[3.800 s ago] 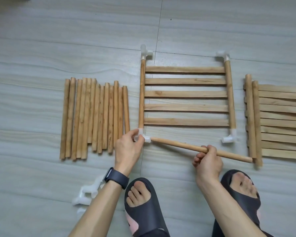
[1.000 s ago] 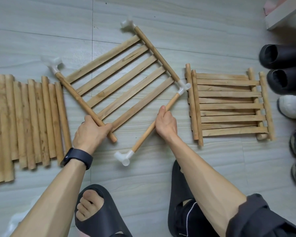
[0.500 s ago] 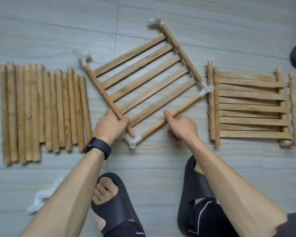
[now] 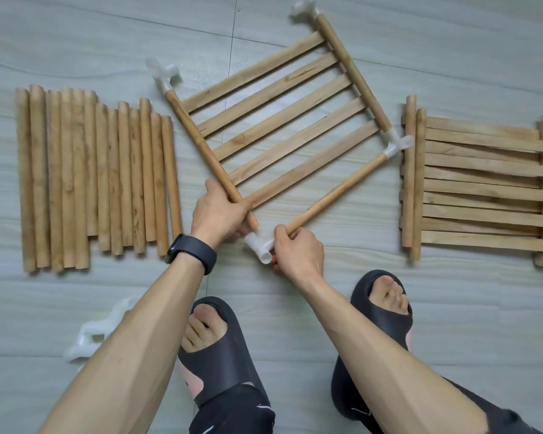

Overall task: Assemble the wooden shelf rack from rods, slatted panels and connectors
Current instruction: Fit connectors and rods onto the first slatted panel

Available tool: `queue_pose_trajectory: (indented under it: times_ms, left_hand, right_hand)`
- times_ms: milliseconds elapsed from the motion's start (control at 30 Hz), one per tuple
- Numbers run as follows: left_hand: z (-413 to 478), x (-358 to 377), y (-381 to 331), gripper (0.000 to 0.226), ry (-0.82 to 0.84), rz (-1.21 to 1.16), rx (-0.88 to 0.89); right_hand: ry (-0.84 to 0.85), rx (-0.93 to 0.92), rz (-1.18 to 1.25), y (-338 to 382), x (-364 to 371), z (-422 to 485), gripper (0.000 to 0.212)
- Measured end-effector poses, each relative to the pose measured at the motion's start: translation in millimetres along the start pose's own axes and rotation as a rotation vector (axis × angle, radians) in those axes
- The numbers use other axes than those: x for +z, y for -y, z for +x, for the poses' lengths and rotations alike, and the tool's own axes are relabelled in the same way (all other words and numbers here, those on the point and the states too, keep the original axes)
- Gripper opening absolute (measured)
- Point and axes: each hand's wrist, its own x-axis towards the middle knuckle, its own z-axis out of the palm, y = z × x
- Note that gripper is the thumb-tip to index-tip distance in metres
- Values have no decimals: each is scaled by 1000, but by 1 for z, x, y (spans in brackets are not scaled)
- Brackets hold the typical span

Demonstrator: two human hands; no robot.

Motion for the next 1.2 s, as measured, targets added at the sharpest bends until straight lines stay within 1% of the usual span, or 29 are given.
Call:
queue_pose_trajectory:
  times_ms: [33, 100, 233, 333, 400, 633, 933, 1067, 1200]
  left_hand:
    - [0, 0, -1, 44, 12, -51, -13]
    - [-3, 2, -2, 47, 23, -73, -17]
    - [-9, 9, -3, 52, 16, -131, -29]
    - [-13, 16, -2, 48, -19, -85, 3]
    - [-15, 18, -1, 48, -41, -14, 20]
    - [-26, 33, -2, 56, -85, 106, -15]
    - [-23, 35, -2, 57, -100, 131, -2]
    - [-24, 40, -1, 56, -133, 177, 8]
    - [-24, 45, -3, 58, -160, 231, -8]
  right_hand:
    - [-44, -3, -4, -3, 0, -1, 42]
    - [-112, -1, 11, -8, -2, 1, 42]
    - [-189, 26, 92, -10, 0, 6, 43]
    - [-222, 13, 114, -9, 1, 9, 43]
    - [-227, 13, 106, -10, 0, 9, 43]
    - [-232, 4, 30, -9, -17, 22, 42]
    - [-226, -11, 38, -8, -18, 26, 41]
    - [-223, -12, 23, -16, -25, 28, 43]
    - [-259, 11, 41, -9, -20, 28, 41]
